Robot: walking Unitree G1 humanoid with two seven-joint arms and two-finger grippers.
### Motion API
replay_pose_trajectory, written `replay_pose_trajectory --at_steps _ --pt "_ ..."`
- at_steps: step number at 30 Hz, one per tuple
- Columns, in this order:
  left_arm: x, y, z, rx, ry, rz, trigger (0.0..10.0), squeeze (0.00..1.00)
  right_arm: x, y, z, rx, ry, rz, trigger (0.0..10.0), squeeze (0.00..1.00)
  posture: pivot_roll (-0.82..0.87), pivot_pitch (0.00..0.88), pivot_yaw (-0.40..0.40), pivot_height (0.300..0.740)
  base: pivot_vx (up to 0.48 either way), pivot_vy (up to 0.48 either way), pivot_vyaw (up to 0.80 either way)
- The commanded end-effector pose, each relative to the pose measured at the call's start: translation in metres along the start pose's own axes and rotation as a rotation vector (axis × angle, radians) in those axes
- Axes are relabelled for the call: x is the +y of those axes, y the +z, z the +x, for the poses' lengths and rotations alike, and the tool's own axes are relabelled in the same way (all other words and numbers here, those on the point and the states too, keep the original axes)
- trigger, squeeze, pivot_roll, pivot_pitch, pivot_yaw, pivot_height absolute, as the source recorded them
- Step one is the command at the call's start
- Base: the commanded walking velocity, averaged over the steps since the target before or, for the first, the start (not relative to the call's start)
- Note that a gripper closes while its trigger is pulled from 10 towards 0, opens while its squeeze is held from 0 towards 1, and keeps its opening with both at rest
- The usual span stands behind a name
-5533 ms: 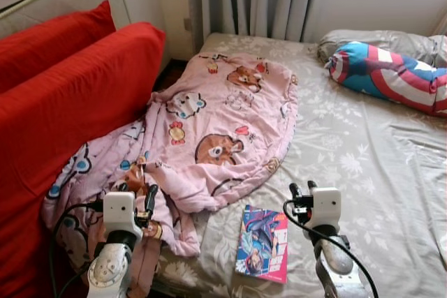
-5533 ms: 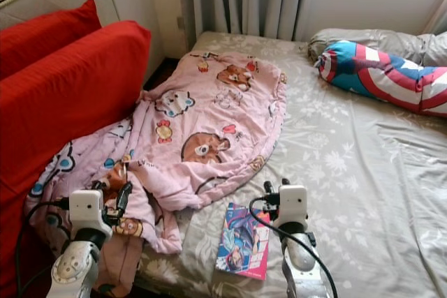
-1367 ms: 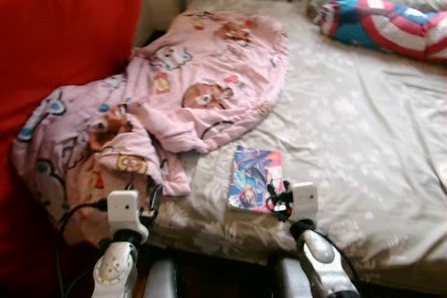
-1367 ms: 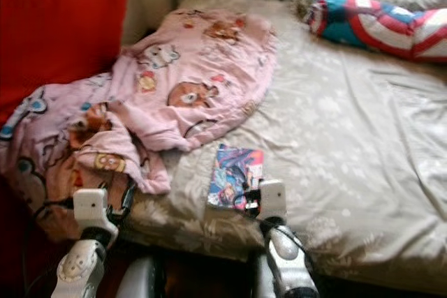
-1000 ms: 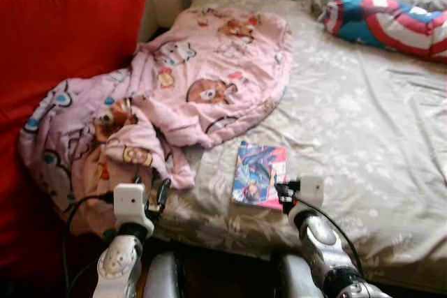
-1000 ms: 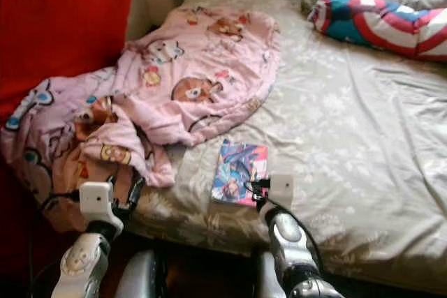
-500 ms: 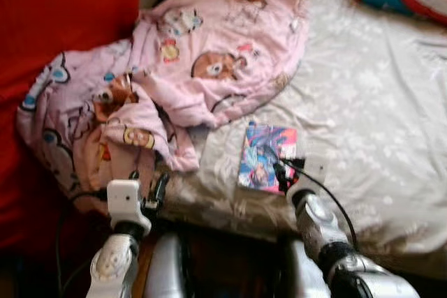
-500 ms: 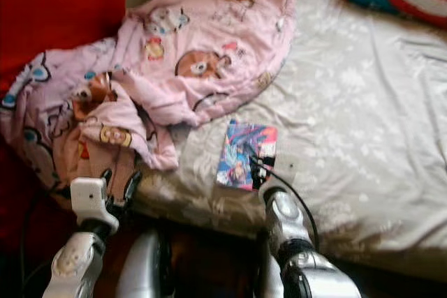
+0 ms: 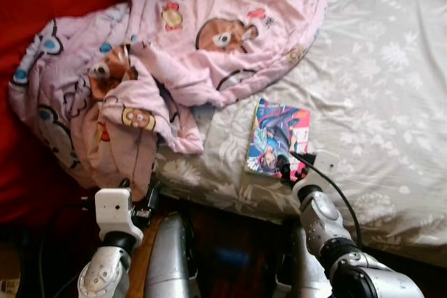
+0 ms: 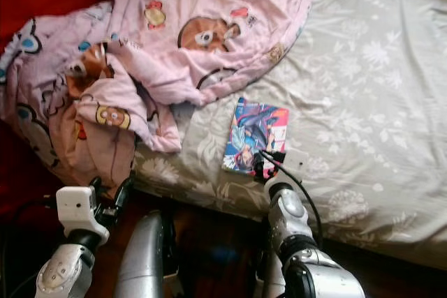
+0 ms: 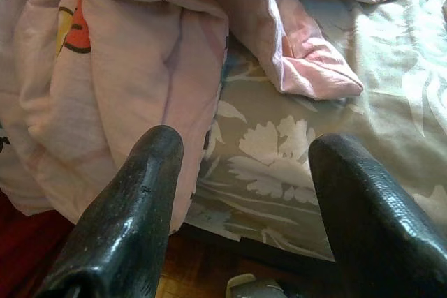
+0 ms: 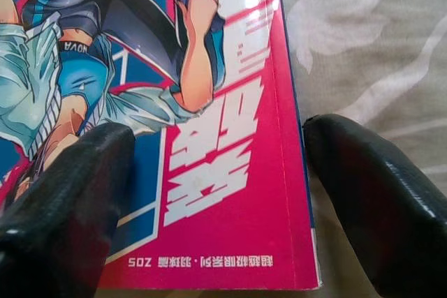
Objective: Clean up the room
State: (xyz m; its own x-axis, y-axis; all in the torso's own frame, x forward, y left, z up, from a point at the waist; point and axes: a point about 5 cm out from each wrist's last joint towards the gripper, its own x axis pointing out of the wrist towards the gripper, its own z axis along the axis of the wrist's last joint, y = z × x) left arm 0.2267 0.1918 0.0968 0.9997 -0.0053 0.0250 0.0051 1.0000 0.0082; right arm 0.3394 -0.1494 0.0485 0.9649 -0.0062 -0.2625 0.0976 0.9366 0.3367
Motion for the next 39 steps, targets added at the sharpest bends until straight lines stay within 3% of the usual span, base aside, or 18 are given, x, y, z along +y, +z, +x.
replay_pose_trajectory --at_steps 1,10,16,21,24,25,26,39 --pt "0.000 -0.003 -0.004 0.028 0.002 0.004 10.0 0.00 -0.004 -0.010 -0.004 0.021 -0.016 0.031 10.0 0.00 0.16 0.396 0.015 0.587 0.000 0.000 0.00" --pt "-0.002 -0.002 -0.003 0.035 -0.005 0.004 10.0 0.00 -0.008 -0.024 -0.010 0.066 -0.006 0.063 10.0 0.00 0.15 0.391 0.019 0.587 0.000 0.000 0.00" --pt "-0.002 -0.002 -0.003 0.042 -0.009 0.014 10.0 0.00 0.000 -0.043 -0.017 0.148 0.087 0.106 10.0 0.00 0.15 0.391 0.021 0.587 0.000 0.000 0.00" --pt "-0.003 -0.003 -0.002 0.044 -0.014 0.017 10.0 0.00 0.009 -0.058 -0.024 0.210 0.202 0.224 10.0 0.00 0.15 0.389 0.022 0.587 0.000 0.000 0.00" --pt "-0.003 -0.003 -0.002 0.046 -0.016 0.018 10.0 0.00 0.010 -0.061 -0.027 0.218 0.223 0.221 10.0 0.00 0.15 0.387 0.024 0.587 0.000 0.000 0.00" --pt "-0.003 -0.003 -0.001 0.046 -0.016 0.019 10.0 0.00 0.010 -0.061 -0.027 0.212 0.221 0.217 4.5 0.00 0.15 0.387 0.024 0.587 0.000 0.000 0.00" --pt "-0.003 -0.003 -0.001 0.046 -0.015 0.020 10.0 0.00 0.008 -0.060 -0.026 0.202 0.206 0.221 0.3 0.00 0.15 0.386 0.024 0.587 0.000 0.000 0.00" --pt "-0.004 -0.005 -0.001 0.057 -0.017 0.022 10.0 0.00 0.004 -0.054 -0.024 0.178 0.203 0.217 0.0 0.00 0.15 0.380 0.021 0.587 0.000 0.000 0.00"
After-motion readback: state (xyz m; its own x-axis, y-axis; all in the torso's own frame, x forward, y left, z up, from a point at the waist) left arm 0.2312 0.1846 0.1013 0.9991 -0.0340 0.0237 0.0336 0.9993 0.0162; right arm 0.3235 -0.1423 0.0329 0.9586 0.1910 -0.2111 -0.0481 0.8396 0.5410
